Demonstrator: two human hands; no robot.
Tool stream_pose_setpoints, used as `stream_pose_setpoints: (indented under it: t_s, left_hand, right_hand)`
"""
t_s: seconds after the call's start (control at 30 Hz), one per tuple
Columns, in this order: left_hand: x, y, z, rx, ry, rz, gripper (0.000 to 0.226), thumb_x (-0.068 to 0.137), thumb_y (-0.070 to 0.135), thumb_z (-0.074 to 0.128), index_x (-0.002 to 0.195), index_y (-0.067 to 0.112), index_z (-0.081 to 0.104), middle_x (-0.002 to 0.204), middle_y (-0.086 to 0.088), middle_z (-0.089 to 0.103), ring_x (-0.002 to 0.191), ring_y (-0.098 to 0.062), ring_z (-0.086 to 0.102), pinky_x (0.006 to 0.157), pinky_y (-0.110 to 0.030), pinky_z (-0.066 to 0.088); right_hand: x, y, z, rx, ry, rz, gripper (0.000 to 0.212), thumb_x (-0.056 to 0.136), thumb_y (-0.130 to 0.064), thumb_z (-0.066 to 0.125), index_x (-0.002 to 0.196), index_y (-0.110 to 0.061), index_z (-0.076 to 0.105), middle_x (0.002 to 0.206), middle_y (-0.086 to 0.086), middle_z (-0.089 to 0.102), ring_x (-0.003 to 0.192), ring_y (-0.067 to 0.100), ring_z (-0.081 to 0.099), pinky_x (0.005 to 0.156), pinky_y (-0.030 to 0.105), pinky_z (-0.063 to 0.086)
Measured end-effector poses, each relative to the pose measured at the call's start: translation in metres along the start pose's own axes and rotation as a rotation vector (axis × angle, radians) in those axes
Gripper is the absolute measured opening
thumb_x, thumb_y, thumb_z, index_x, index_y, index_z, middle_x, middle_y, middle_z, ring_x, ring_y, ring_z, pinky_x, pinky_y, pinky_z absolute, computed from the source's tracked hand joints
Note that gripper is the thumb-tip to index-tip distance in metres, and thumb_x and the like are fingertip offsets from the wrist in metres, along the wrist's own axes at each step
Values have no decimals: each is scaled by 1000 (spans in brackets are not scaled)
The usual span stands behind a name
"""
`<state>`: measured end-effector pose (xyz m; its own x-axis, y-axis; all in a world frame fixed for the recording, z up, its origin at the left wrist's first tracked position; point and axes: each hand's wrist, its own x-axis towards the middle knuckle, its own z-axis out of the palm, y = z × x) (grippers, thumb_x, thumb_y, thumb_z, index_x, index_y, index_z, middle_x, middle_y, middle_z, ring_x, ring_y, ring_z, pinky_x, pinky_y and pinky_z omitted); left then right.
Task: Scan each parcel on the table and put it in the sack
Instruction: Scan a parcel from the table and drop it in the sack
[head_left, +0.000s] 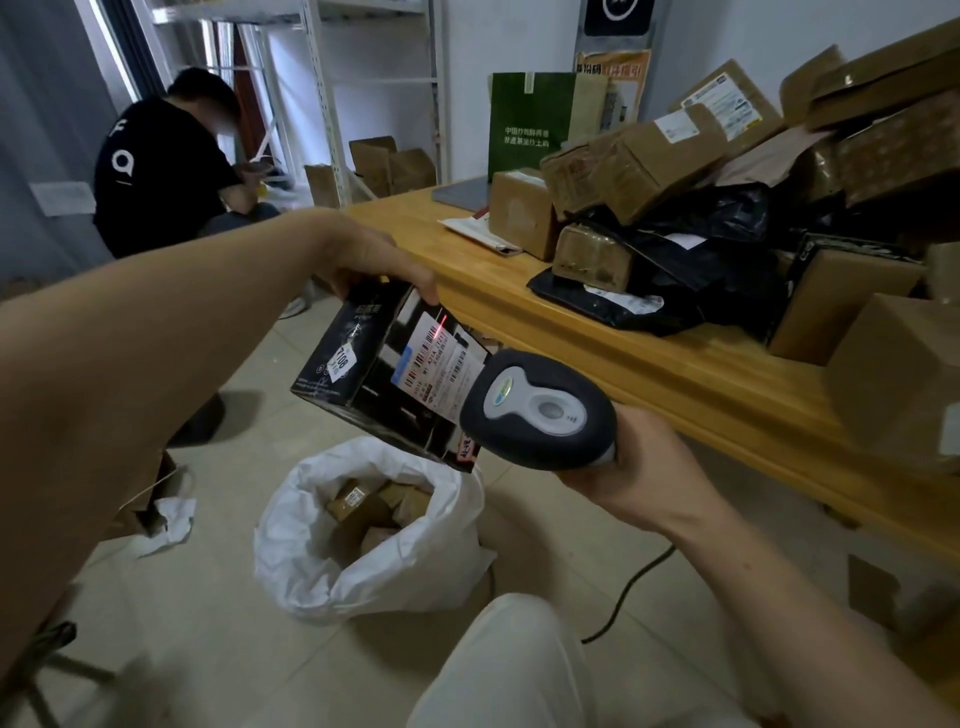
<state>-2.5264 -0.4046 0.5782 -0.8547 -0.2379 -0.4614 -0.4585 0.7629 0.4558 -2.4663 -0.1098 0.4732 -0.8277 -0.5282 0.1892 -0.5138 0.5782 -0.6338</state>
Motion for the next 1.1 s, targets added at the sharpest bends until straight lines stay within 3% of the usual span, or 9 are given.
stream_pose_setpoints:
  t_s: [0.07,0.2,0.4,0.6,0.73,0.83,0.9,1.0,1.1]
  left_hand:
    - [0,-1,1,-18,-1,-11,84,48,47,85,118,14,53,111,-13,66,101,-31,63,82,-40,52]
    - [5,-8,-1,-21,-10,-16,107,24,54,88,117,15,54,112,-13,67,102,-31,64,80,-40,54]
    - [14,-15,-1,-42,-9,-28,88,50,49,83,125,15,50,118,-14,63,106,-33,62,92,-46,51]
    - [18,-26,4,-77,-11,-63,74,61,48,79,122,15,51,116,-14,64,104,-33,63,92,-46,51]
    - [29,-49,30,-50,28,-134,39,80,46,69,97,14,54,99,-13,65,88,-26,64,72,-35,50]
    - [54,-90,69,-80,193,-254,45,83,49,68,99,9,55,88,-13,63,81,-26,62,74,-37,50]
    - [73,-125,95,-223,323,-378,53,81,52,68,104,6,57,90,-15,62,88,-31,62,84,-41,51]
    - [97,-181,136,-671,386,-527,59,82,53,66,112,2,60,105,-19,64,99,-38,62,91,-43,50]
    - [111,-210,171,-1085,334,-691,51,79,53,60,101,7,63,87,-15,70,81,-34,66,78,-38,54]
  right_hand:
    - [0,0,0,-1,11,-19,32,75,-16,73,79,-38,50,82,-9,66,81,15,64,68,32,53]
    - [1,-2,0,-3,-5,-36,34,76,-14,73,73,-37,48,76,-12,62,78,13,63,68,29,52]
    - [4,-1,2,26,-11,-61,31,76,-13,74,77,-35,51,81,-6,66,80,16,64,68,31,52]
    - [11,3,11,162,-47,-14,32,75,-20,78,100,-29,62,95,-7,70,89,8,64,77,32,55]
    - [18,8,27,296,-113,144,35,75,-19,78,87,-39,53,74,-15,61,67,0,55,60,18,41]
    - [24,22,46,401,-121,270,27,75,-15,79,80,-28,56,50,-17,57,53,0,49,53,16,37]
    - [27,32,58,438,-137,348,23,75,-15,78,73,-21,56,41,-15,55,43,0,49,46,15,38]
    - [35,45,74,499,-150,453,20,75,-14,78,77,-15,59,42,-11,56,37,0,49,42,17,40]
    - [45,57,91,516,-159,528,20,75,-12,78,85,-8,61,43,-7,55,37,5,49,42,20,42]
